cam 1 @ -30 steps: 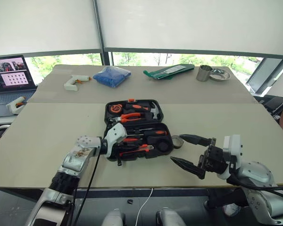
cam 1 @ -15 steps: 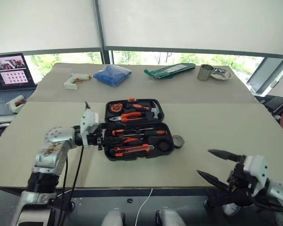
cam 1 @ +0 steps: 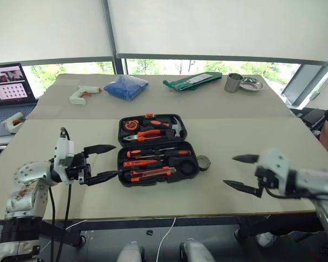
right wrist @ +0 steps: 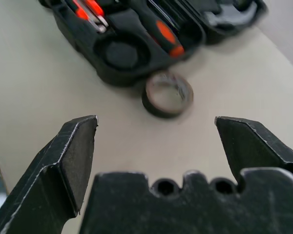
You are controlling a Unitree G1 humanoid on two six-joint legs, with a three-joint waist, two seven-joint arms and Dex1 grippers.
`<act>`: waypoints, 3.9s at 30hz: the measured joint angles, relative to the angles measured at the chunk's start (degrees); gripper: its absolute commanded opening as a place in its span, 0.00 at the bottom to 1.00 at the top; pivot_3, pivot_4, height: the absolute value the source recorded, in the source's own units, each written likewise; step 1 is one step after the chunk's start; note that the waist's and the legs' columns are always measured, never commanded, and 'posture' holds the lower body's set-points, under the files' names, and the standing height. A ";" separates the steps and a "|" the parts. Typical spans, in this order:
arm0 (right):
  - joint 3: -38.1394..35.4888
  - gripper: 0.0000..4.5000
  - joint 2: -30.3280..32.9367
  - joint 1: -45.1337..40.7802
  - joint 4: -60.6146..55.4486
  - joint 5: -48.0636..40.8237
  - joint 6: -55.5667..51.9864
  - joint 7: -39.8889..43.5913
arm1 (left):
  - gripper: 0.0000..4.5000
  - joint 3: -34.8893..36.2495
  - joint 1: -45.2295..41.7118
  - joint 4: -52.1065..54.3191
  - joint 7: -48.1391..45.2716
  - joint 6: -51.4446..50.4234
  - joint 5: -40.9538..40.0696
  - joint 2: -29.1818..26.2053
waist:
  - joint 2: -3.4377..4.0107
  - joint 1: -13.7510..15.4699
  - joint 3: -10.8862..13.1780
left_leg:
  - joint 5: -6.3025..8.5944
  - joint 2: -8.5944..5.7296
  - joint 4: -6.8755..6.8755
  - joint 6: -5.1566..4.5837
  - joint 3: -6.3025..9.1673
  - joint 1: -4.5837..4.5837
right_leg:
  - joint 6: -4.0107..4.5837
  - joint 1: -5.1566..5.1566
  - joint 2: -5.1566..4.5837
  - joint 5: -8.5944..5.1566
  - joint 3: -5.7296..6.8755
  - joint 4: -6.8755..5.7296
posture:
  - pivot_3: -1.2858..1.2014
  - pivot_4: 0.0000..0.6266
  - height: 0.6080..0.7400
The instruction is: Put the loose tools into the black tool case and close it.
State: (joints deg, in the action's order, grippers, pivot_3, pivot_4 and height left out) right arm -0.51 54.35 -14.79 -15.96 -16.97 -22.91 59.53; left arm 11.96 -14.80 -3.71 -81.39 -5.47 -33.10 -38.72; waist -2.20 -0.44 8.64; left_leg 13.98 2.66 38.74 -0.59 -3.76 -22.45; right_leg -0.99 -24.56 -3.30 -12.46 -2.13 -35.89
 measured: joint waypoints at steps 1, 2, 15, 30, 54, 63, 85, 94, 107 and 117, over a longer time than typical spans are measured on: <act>3.41 1.00 0.23 -4.06 0.64 1.20 -2.14 1.21 | 0.98 -0.60 0.10 1.26 0.62 -0.83 -0.30 0.46 | -0.03 0.20 0.00 | 0.07 -0.05 0.02 -0.03 0.03 -0.06 | -0.05 -0.02 0.00 0.05 0.06 0.01 | 0.52 0.24 1.00; 5.75 1.00 0.39 -6.14 1.03 2.29 -3.26 2.05 | 0.98 -1.45 -0.17 2.16 1.13 -1.18 -0.33 0.87 | -0.03 0.35 0.01 | 0.10 -0.06 0.02 -0.05 0.00 -0.14 | -0.11 -0.07 0.00 0.16 0.04 0.03 | 0.52 0.24 1.00; 23.25 0.85 -7.47 -23.14 22.51 14.60 2.47 11.43 | 1.00 -4.60 1.65 9.57 6.43 -5.78 -0.55 1.74 | -0.07 0.05 0.01 | 0.21 -0.19 0.16 -0.23 0.00 -0.80 | -0.10 -0.68 -0.02 0.38 0.00 0.00 | 0.52 0.24 1.00; 23.01 0.00 -5.75 -25.01 26.84 17.41 7.41 17.66 | 1.00 -5.42 2.72 11.71 5.33 -6.79 -1.86 1.66 | -0.06 -0.18 0.02 | 0.19 -0.19 0.23 -0.21 -0.02 -0.75 | -0.10 -0.66 -0.02 0.39 -0.02 -0.10 | 0.52 0.24 1.00; 27.05 0.00 -14.02 -30.57 17.08 11.30 -15.08 15.44 | 1.00 -5.49 7.08 11.78 6.16 -3.14 0.04 1.81 | -0.05 -0.16 0.02 | 0.16 -0.15 0.27 -0.17 -0.01 -0.72 | -0.04 -0.66 0.01 0.48 -0.02 -0.18 | 0.52 0.24 1.00; 28.02 0.21 -15.39 -30.23 17.33 11.50 -17.96 14.89 | 1.00 -5.44 7.93 11.74 7.05 -1.94 0.40 1.83 | -0.05 -0.24 0.02 | 0.16 -0.15 0.26 -0.17 -0.01 -0.72 | -0.04 -0.66 0.01 0.48 -0.02 -0.18 | 0.52 0.24 1.00; 13.86 0.03 -14.93 -31.30 38.02 14.32 7.50 1.96 | 0.26 3.71 -1.99 0.28 40.86 -19.38 6.21 1.31 | -0.07 -0.34 0.02 | 0.15 -0.20 0.23 -0.15 0.00 -0.69 | -0.05 -0.63 0.01 0.49 -0.02 -0.18 | 0.52 0.24 1.00; 15.18 0.00 -27.71 -39.00 66.01 22.61 34.01 -11.20 | 0.01 -6.37 -10.19 -10.80 42.68 -21.57 13.46 5.13 | -0.07 -0.99 0.03 | 0.11 -0.20 0.15 -0.08 -0.04 -0.70 | -0.05 -0.67 0.01 0.54 -0.08 -0.18 | 0.52 0.24 1.00; 13.17 0.00 -29.52 -34.75 57.56 19.29 21.34 4.00 | 0.01 -8.33 -13.73 -16.25 35.56 -20.95 15.16 5.64 | -0.06 -0.62 0.01 | 0.13 -0.20 0.12 -0.09 0.04 -0.67 | -0.07 -0.58 -0.03 0.56 0.00 -0.26 | 0.52 0.24 1.00; 12.93 0.00 -24.89 -20.01 34.33 16.29 8.52 5.47 | 0.01 -8.42 -9.25 -10.79 30.20 -21.07 15.05 3.63 | -0.06 -0.25 0.01 | 0.19 -0.23 0.15 -0.08 0.03 -0.72 | -0.08 -0.59 -0.04 0.55 0.02 -0.16 | 0.52 0.24 1.00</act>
State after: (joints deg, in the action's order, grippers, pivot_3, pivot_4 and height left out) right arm 12.42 29.46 -34.80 18.37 -0.68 -14.39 64.99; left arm 3.54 -24.05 -14.50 -51.19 -26.55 -18.06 -35.08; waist -2.25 -0.69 8.65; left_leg 14.17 2.43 38.89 -0.68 -3.72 -23.17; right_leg -1.07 -25.15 -3.34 -11.91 -2.11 -36.05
